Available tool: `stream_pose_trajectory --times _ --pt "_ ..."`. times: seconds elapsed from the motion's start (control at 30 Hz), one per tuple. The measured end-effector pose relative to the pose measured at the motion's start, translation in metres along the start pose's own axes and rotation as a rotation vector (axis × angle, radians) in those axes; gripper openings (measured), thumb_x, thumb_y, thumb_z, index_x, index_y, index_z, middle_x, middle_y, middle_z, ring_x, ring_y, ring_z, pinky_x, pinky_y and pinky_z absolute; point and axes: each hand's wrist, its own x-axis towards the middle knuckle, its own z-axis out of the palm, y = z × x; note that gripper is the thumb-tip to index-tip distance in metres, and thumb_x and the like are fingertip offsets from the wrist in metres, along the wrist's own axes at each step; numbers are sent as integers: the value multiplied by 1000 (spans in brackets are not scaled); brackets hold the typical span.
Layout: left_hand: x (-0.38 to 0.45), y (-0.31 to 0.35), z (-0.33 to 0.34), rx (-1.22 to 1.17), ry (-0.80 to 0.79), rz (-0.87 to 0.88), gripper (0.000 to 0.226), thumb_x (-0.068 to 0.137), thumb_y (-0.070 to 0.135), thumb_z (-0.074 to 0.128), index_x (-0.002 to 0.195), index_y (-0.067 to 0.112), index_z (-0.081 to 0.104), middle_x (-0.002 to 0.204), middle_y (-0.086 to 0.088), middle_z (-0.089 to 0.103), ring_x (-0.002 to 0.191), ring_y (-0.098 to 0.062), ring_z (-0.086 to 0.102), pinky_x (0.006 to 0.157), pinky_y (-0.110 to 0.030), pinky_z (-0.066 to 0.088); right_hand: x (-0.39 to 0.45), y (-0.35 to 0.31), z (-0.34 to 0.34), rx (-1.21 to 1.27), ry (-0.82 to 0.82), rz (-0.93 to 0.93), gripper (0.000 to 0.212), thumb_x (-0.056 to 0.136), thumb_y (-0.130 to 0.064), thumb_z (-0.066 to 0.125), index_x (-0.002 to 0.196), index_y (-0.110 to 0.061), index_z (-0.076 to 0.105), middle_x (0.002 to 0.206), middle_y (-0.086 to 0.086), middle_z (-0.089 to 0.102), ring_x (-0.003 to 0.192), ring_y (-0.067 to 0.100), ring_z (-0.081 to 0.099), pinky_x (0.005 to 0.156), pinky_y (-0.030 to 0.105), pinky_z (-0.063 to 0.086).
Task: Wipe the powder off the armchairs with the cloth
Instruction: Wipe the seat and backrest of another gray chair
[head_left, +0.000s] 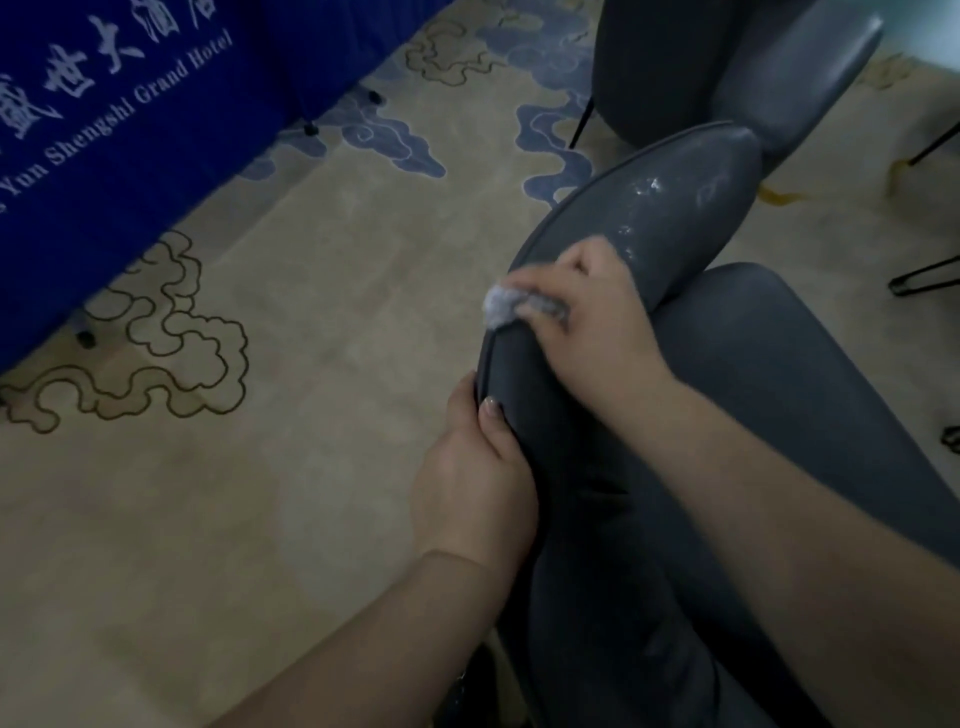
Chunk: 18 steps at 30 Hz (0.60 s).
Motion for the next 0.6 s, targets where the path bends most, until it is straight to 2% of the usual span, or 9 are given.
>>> stream_pose_trajectory --times 0.1,0.17,0.23,0.33,0.4,0.5,0.6 --pt "1 -1 1 -8 5 1 39 101 35 27 138 33 41 112 -7 66 100 -30 59 72 -33 39 19 13 5 32 86 160 27 82 -15 65 105 -28 73 98 2 41 92 26 54 91 31 46" --pt "1 -1 1 6 -5 -4 38 101 36 26 136 34 40 111 -7 66 99 -31 60 72 -34 41 -3 0 7 89 101 152 26 83 -16 63 105 -26 72 99 2 41 89 20 53 88 23 45" --pt "2 2 -1 32 -39 -15 35 101 36 25 133 35 40 110 -6 66 98 -31 60 71 -34 39 -35 -15 3 152 46 112 26 84 -14 63 106 -26 72 97 -1 41 87 12 50 85 16 43" --pt "13 9 -3 61 -50 -12 36 101 36 25 133 34 40 112 -4 65 100 -28 60 72 -32 39 -30 -4 -2 100 20 1 29 83 -11 64 108 -24 72 96 0 42 88 15 49 85 22 44" --pt "30 19 0 102 -34 38 38 102 36 26 137 31 40 116 -5 64 104 -30 59 72 -31 36 2 20 0 45 83 25 30 82 -13 63 108 -25 72 95 2 41 88 20 51 86 28 46" --pt "67 40 12 172 -34 66 37 103 33 26 136 25 40 122 -10 61 110 -32 56 78 -34 36 28 42 2 106 161 157 31 83 -13 64 109 -29 71 98 -1 40 90 21 54 90 14 41" --pt "99 60 24 242 -63 112 39 103 32 26 139 22 38 127 -12 59 116 -33 54 88 -35 39 -4 36 2 198 183 187 31 85 -12 63 113 -25 69 97 -4 38 91 12 51 88 12 40"
